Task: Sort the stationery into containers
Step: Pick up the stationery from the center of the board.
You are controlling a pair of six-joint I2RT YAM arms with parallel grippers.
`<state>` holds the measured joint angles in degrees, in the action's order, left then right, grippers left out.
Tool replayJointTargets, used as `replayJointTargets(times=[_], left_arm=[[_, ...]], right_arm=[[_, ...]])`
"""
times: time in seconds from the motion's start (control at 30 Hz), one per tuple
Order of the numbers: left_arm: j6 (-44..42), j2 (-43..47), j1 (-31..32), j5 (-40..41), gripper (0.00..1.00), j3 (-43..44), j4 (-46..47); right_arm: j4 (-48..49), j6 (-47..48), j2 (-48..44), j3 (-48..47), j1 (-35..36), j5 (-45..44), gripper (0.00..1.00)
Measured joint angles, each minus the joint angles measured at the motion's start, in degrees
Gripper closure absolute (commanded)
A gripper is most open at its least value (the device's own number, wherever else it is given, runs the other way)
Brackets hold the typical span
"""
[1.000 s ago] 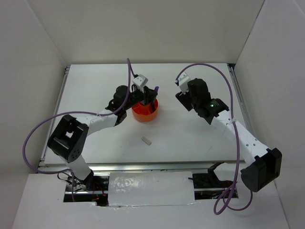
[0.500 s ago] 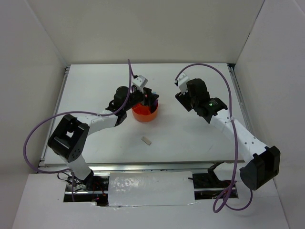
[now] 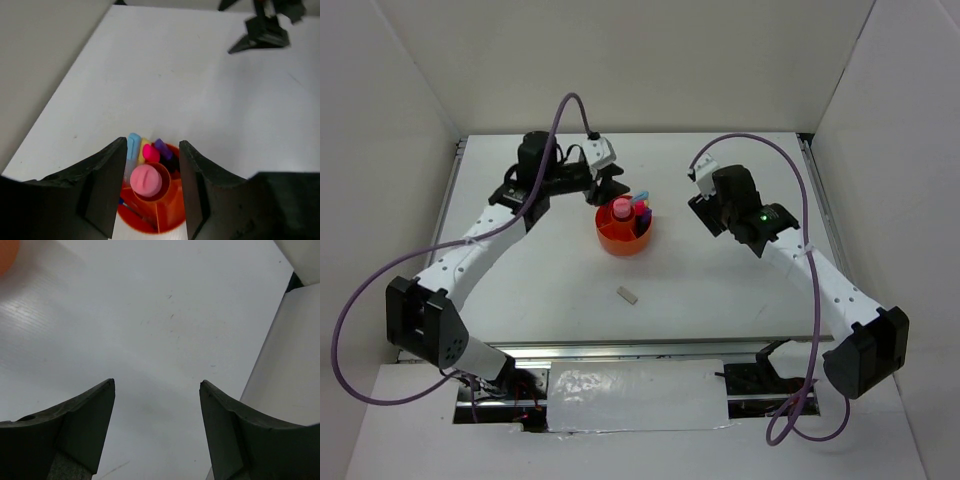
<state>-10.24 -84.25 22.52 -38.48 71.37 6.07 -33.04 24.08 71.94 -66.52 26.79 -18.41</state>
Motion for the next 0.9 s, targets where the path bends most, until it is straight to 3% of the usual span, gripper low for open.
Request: replayJointTargets(times=[0.13,0.3,0.43,0.9], left_arm=[[-21.4,-0.8,0.5,-6.4,0.42,8.3,-25.7],[-39.4,-6.2,6.5,-4.9,0.39,1.6,-43.8],[-45.5,-9.5,9.0,-0.8,0.36,-6.5,-47.3],[-57.1,-17.0,14.4,4.2,0.32,-5.2,-42.7]], right_arm=[[-2.2,-2.2,0.0,0.0,-0.5,1.9,0.27],[-3.8,-4.0,0.7,-0.2,-1.1,3.9,0.27],[-4.4,-4.4,1.0,-0.7,-2.1,4.7,0.28],[-5.6,-4.3,1.1,-1.0,-4.0,6.0,0.28]])
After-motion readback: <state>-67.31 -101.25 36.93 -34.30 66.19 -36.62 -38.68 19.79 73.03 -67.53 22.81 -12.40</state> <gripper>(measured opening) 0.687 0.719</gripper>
